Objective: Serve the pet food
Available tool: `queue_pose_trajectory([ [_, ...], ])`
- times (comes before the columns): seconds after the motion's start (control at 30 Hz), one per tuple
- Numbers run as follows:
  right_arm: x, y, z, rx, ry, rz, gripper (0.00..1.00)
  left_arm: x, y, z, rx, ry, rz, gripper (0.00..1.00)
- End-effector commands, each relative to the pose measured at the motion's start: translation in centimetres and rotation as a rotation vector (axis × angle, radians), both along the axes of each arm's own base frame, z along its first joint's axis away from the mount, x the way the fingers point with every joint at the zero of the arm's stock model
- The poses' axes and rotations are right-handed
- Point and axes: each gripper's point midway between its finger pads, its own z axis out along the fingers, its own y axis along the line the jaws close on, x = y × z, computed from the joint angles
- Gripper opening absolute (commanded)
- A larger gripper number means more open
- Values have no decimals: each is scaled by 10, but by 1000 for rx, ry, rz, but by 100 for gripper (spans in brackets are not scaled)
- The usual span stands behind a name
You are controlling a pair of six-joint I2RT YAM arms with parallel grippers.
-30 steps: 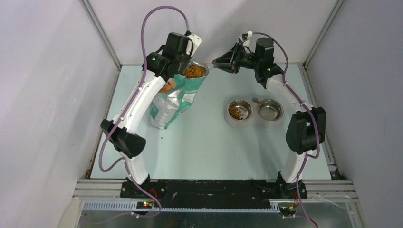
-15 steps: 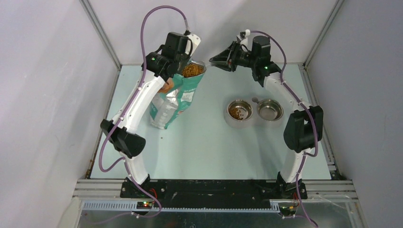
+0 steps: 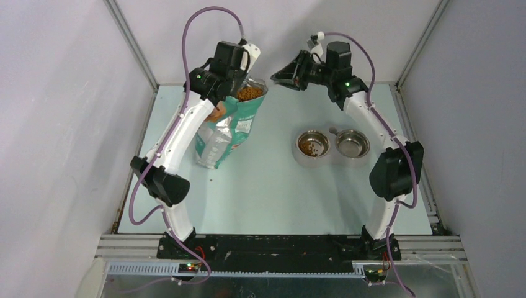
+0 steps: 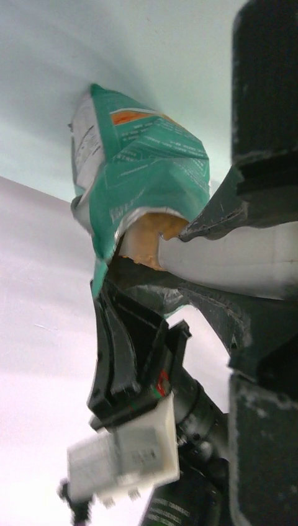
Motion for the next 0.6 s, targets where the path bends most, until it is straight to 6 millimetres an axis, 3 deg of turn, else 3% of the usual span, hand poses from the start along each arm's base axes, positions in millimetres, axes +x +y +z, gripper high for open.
queue_pose_trajectory([
  [0.0, 15, -8, -10, 122, 115, 10, 0, -6, 15, 39, -20, -94, 29, 0],
  [0.23, 15, -4, -3, 167, 127, 37, 0, -4, 18, 39, 4, -98, 30, 0],
  [0.57, 14, -10, 26, 266, 103, 69, 0, 1, 27, 40, 67, -113, 40, 0],
])
